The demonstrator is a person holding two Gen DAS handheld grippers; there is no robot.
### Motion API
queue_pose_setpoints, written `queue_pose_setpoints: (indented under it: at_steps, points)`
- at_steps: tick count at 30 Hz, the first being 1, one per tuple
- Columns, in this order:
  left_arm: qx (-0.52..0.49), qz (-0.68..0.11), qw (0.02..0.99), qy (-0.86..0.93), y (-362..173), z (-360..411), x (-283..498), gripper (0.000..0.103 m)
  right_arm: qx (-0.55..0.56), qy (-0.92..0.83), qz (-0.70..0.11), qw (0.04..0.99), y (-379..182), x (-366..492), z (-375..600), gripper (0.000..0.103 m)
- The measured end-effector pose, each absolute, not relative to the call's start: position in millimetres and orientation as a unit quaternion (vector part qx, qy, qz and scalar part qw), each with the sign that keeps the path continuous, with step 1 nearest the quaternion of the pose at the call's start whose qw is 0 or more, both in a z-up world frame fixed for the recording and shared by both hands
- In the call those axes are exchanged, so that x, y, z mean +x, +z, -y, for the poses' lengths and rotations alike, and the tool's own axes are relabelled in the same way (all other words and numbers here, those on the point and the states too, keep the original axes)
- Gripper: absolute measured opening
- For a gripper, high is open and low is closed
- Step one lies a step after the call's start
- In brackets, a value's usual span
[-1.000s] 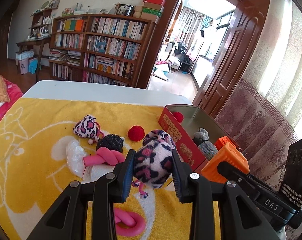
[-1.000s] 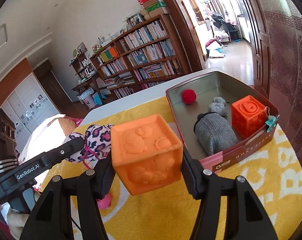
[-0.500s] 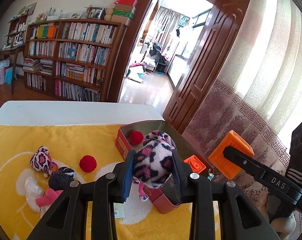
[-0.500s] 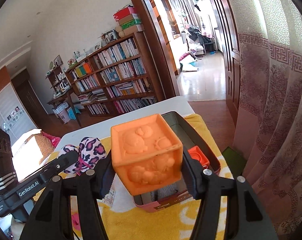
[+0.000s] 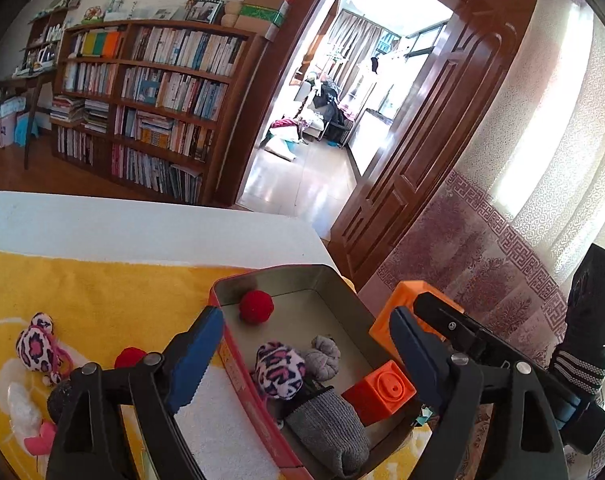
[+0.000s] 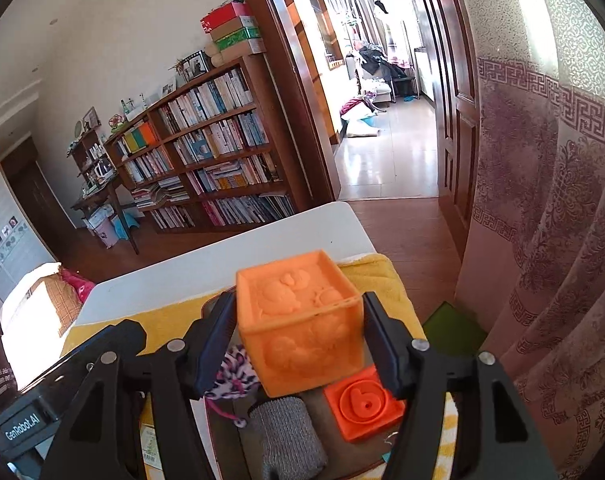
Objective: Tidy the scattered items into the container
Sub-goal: 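Lower the orange cube into the tin with the right gripper while the left gripper drops the plush in, then withdraw both grippers from the tin toward the remaining toys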
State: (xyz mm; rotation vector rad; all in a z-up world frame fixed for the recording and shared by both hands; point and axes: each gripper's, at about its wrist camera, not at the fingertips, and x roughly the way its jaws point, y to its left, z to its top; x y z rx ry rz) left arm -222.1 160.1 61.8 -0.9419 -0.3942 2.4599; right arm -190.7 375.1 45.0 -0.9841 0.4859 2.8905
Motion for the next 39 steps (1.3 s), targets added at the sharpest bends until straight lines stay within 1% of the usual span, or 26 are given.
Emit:
queue_pose_setpoints:
  at_steps: [3,9,20,30,34,39]
  points:
    - [-0.347,0.145,0.227,0.898,61,-152,-223,0.087,-0.306,0.939,-0.157,0.026,45,-182,-378,0.073]
    - [-0.355,0.156,0.213,0.897,56,-132,-214,0.087,-0.309,0.933,-0.182,0.025,42,-177,-380,0.075]
    - [-0.360,0.152,0.187,0.901,52,-94,-189,0.087,-0.308,0.935,-0.174,0.005,52,-160,-359,0.078]
    - [-0.342,0.193,0.132,0.910,52,-13,-169,0.087,-0.317,0.929,-0.184,-0.046,55,-141,-314,0.079]
    - [-0.337,0.200,0.111,0.913,52,18,-166,0.087,-0.328,0.924,-0.185,-0.071,47,-135,-287,0.079]
    - [-0.353,0.209,0.093,0.907,41,47,-168,0.087,-0.349,0.915,-0.180,-0.092,30,-131,-257,0.079]
